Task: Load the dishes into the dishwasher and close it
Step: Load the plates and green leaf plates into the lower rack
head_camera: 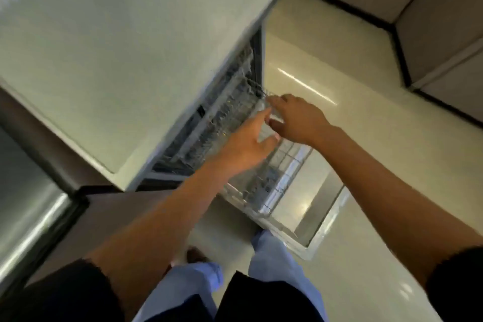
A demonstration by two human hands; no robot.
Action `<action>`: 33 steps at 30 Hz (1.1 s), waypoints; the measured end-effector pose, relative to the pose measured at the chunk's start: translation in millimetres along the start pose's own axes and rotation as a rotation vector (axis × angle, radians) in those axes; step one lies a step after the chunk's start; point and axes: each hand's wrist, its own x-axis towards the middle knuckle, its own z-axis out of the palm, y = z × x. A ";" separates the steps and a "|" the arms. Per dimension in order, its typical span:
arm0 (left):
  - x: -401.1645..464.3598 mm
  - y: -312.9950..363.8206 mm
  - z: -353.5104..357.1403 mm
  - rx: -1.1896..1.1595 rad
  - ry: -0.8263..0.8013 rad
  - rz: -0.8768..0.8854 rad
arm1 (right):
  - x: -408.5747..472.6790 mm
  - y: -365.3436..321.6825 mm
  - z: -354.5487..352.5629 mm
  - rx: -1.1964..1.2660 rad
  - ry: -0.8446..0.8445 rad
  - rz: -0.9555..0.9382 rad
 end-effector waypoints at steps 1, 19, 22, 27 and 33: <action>-22.0 16.8 -17.4 -0.012 0.027 0.037 | -7.7 -19.8 -18.7 0.038 0.045 -0.021; -331.4 -26.3 -307.1 -0.159 1.047 0.063 | 17.8 -432.2 -137.6 0.488 0.090 -0.689; -381.1 -65.5 -336.3 -0.177 1.141 -0.032 | 18.3 -509.2 -114.4 0.577 -0.083 -0.719; -461.0 -138.4 -365.1 -0.346 1.349 -0.227 | 17.9 -612.0 -44.4 0.716 -0.423 -0.623; -536.3 -217.9 -380.3 -0.714 1.595 -0.407 | 14.3 -693.0 55.2 0.731 -0.704 -0.382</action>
